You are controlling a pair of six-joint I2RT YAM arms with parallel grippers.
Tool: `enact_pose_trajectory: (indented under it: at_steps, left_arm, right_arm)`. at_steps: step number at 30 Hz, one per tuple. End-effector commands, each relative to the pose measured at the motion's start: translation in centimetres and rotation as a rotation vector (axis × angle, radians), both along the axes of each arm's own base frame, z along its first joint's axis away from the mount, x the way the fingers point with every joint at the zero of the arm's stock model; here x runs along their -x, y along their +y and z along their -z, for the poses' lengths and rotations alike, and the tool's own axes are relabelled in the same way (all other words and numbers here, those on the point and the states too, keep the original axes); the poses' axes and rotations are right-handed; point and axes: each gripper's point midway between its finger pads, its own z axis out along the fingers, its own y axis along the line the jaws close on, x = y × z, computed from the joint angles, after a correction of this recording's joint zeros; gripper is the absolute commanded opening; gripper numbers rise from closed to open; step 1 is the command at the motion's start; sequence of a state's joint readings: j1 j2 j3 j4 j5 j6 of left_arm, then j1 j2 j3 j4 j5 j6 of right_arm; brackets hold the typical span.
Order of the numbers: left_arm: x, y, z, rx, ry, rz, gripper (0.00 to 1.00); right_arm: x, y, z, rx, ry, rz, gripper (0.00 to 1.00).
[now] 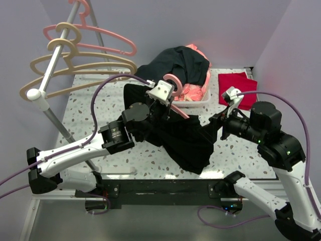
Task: Place the shorts on the hanger
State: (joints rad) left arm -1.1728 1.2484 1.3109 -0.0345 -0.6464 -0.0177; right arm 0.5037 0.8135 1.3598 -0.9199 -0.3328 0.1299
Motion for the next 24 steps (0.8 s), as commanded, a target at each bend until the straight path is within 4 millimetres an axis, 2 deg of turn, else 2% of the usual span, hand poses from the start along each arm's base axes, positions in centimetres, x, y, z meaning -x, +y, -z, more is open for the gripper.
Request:
enact_pose_trajectory:
  at_steps: [1,7,11,12,14,18,21,24]
  left_arm:
    - [0.2,-0.5,-4.0,0.131,-0.049,0.02,0.0]
    - [-0.2,-0.9,-3.6,0.12,-0.051,0.009,0.0]
    - [-0.3,-1.0,-3.5,0.121,-0.05,0.008,0.0]
    - [-0.3,-1.0,-3.5,0.12,-0.049,0.006,0.0]
    - [-0.3,-1.0,-3.5,0.122,-0.05,0.006,0.0]
    - [-0.3,-1.0,-3.7,0.127,-0.049,0.008,0.0]
    - [-0.2,-1.0,-3.6,0.125,-0.046,0.01,0.0]
    - [-0.1,-0.9,-3.6,0.133,-0.041,0.015,0.0]
  right_arm:
    - [-0.5,1.1,0.8,0.0,-0.001,-0.053,0.75]
    - [0.1,1.8,1.5,0.003,0.01,-0.096,0.74]
    - [-0.1,2.6,2.7,0.04,0.032,-0.103,0.7]
    - [0.4,3.1,3.0,0.053,0.032,-0.125,0.7]
    - [-0.1,2.9,3.5,0.091,0.021,-0.083,0.68]
    - [-0.4,2.5,4.4,0.133,0.025,-0.046,0.61]
    - [-0.7,2.1,4.2,0.124,-0.002,-0.021,0.53]
    - [-0.9,2.2,4.2,0.11,-0.016,-0.02,0.4]
